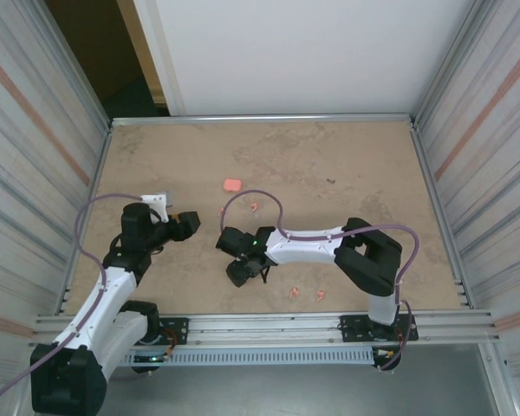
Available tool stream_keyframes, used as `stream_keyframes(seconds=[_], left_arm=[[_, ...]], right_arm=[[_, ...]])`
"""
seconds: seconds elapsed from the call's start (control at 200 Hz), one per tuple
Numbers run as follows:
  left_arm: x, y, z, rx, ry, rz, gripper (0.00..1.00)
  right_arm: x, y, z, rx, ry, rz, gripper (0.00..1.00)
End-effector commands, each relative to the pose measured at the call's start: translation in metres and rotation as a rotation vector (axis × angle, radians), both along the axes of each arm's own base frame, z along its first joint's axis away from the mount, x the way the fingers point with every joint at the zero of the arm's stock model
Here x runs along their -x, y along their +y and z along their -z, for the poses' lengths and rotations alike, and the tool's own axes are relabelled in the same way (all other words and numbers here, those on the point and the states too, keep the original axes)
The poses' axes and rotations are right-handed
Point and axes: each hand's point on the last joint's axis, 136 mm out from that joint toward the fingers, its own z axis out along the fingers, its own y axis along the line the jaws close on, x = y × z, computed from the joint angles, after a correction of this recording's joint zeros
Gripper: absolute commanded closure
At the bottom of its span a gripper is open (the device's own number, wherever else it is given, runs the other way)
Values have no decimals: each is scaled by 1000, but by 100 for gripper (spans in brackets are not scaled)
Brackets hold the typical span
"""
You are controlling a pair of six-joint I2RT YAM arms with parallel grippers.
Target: Insert the wireless bluetooth earbuds into the charging case
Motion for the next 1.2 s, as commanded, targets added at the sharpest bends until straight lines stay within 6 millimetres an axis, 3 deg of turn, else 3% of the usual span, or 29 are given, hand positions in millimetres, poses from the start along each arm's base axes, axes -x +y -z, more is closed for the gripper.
stream_keyframes(seconds=[0.0,0.311,0.531,0.787,1.007,1.198], left_arm=[[2,3,2,5,9,-14,31],[3,1,0,14,8,-7,31],[5,-7,-11,58,-4,33,31],[20,-33,-39,180,-26,178,32],[42,-61,-73,321,-71,355,32],[66,-89,-95,342,-113,508,30]], right_arm=[[-1,0,1,37,-20,-23,35],[-2,-8,5,79,-29,-31,48],[-12,-14,-15,69,-111,-74,54],[-31,-23,-62,-31,-258,-151,54],[-49,-38,-120,-188,-440,-212,54],[-55,-54,-167,-285,-613,-256,54]])
